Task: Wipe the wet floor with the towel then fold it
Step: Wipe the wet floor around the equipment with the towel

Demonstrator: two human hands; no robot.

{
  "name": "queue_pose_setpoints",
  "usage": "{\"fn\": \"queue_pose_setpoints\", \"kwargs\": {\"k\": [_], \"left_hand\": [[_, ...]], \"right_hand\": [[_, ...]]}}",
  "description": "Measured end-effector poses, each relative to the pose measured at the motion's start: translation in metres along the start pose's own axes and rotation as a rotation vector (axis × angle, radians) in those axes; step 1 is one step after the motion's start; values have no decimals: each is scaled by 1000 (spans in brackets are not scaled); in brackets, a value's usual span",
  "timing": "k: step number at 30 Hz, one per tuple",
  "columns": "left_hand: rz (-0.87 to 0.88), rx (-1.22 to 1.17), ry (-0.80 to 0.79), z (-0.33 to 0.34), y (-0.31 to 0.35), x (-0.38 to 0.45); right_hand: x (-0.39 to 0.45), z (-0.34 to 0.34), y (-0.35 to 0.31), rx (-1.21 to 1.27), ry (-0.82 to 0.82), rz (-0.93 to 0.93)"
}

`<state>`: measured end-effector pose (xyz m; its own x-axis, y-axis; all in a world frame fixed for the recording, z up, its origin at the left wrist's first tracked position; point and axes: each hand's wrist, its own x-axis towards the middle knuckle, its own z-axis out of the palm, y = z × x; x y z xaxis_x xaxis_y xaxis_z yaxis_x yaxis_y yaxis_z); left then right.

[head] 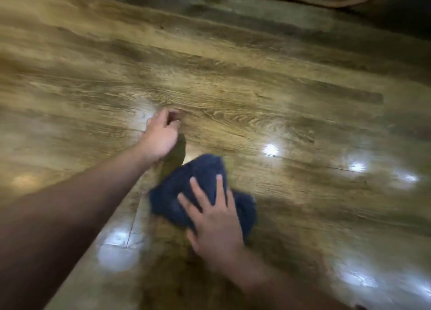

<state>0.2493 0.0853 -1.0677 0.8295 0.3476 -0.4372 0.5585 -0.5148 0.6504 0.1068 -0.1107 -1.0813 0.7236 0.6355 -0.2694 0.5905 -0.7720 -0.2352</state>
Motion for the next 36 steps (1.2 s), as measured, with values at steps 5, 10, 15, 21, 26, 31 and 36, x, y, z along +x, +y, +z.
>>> {"fn": "queue_pose_setpoints", "kwargs": {"k": [5, 10, 15, 21, 26, 31, 36], "left_hand": [[167, 652, 64, -50, -86, -60], [118, 781, 61, -59, -142, -108], [125, 601, 43, -72, -139, -90], [92, 428, -49, -75, -143, -101], [190, 344, -10, -80, -149, -108], [224, 748, -32, -79, -161, -131], [-49, 719, 178, -93, -196, -155]], "right_hand": [[-20, 12, -17, -194, -103, -448], [85, -41, 70, -265, 16, -170], [173, -80, 139, -57, 142, 305], [130, -51, 46, -77, 177, 267], [25, 13, -88, -109, -33, -183], [-50, 46, -136, -239, -224, -692], [9, 20, -73, -282, -114, -499]]}}
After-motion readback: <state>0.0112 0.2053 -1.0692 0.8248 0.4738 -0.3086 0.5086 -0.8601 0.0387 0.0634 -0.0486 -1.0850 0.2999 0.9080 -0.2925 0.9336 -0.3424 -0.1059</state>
